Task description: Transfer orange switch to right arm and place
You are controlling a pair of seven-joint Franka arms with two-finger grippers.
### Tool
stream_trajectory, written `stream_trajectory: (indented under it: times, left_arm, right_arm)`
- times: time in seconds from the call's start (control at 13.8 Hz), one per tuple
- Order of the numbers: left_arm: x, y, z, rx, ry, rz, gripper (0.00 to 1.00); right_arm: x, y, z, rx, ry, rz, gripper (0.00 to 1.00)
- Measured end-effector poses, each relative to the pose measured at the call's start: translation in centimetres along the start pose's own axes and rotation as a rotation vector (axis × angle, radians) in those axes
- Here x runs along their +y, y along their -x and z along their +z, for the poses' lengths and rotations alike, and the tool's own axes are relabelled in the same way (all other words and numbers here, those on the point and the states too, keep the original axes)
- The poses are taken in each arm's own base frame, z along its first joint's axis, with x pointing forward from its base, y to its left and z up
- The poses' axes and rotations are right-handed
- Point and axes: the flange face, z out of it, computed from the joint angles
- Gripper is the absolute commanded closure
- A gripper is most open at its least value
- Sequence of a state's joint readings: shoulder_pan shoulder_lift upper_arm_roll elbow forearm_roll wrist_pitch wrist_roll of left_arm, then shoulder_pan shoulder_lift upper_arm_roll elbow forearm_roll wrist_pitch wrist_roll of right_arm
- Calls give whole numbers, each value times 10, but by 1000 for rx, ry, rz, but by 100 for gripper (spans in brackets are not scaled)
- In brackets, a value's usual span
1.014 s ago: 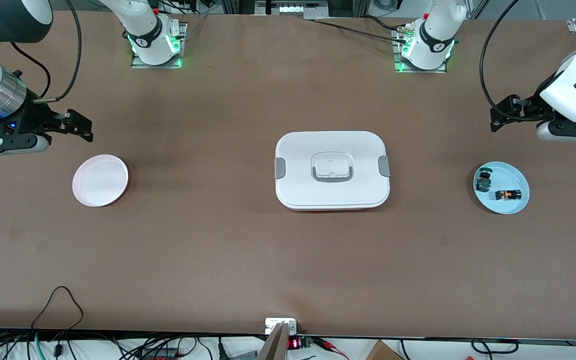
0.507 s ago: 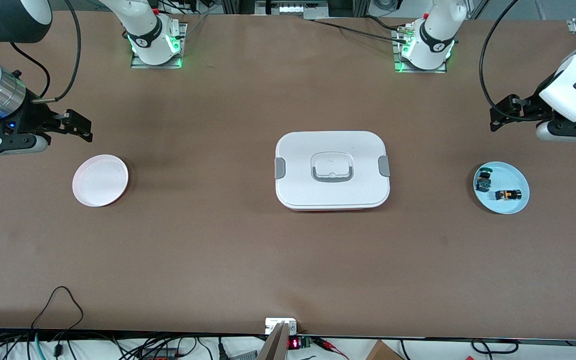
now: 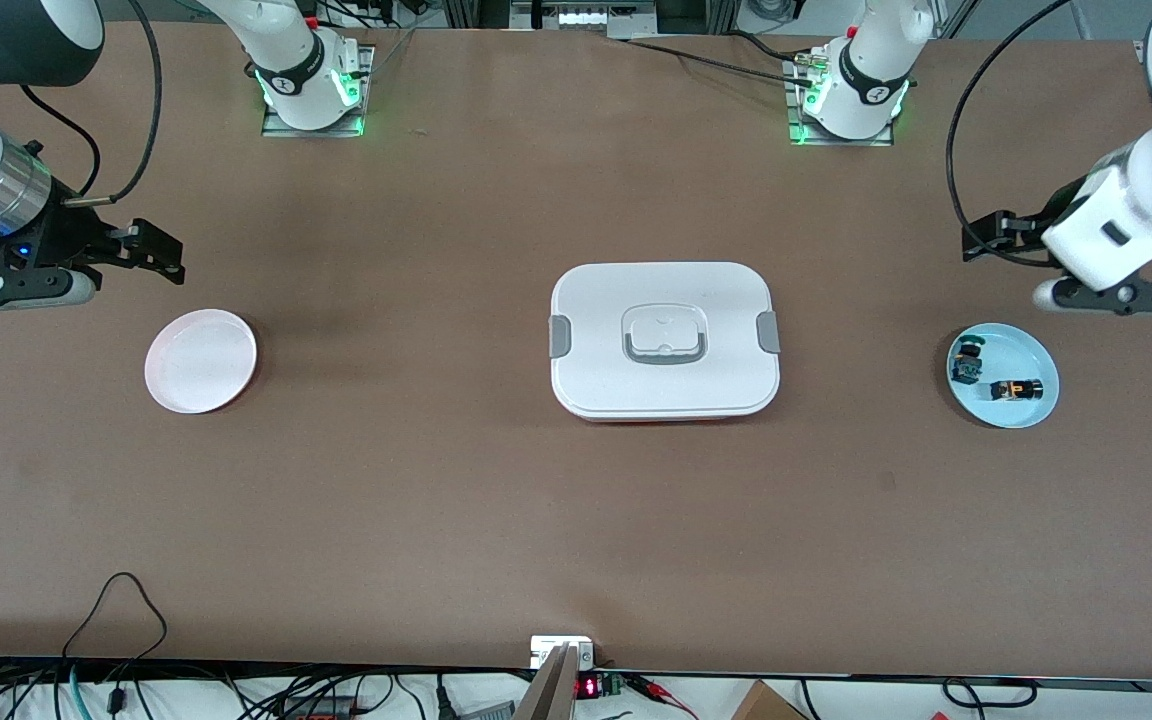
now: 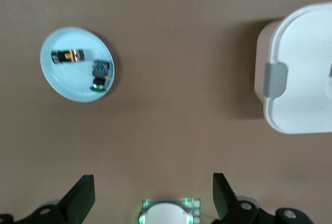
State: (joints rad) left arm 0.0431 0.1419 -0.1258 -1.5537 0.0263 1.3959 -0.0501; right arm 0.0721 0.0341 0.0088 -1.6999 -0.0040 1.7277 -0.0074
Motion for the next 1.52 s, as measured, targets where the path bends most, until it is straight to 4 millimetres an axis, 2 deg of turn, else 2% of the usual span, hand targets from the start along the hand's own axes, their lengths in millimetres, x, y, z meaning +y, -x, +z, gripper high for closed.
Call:
stream_trajectory:
  times: [0.14,0.36,0.58,0.8,1.23,1.38,1.52]
  left_arm:
    - [-5,-15,24,-60,-29,-5,0]
    - [-24,-36,52,-101,-93,-27,0]
    - [-57,-62,75,-71,-150,-60,0]
    - [-84,-89,114,-56,-184,-72,0]
    - [-124,-113,186,71,-184,-75,0]
    - [-135,-126,215,135,-169,-71,0]
    - [-156,-135,243,168,-158,-39,0]
  right_arm:
    - [0,0,0,0,0,0,0]
    - [0,0,0,0,0,0,0]
    - [0,0,0,0,0,0,0]
    - [0,0,0,0,0,0,0]
    - [0,0,0,0,0,1,0]
    - [0,0,0,0,0,1,0]
    - [0,0,0,0,0,1,0]
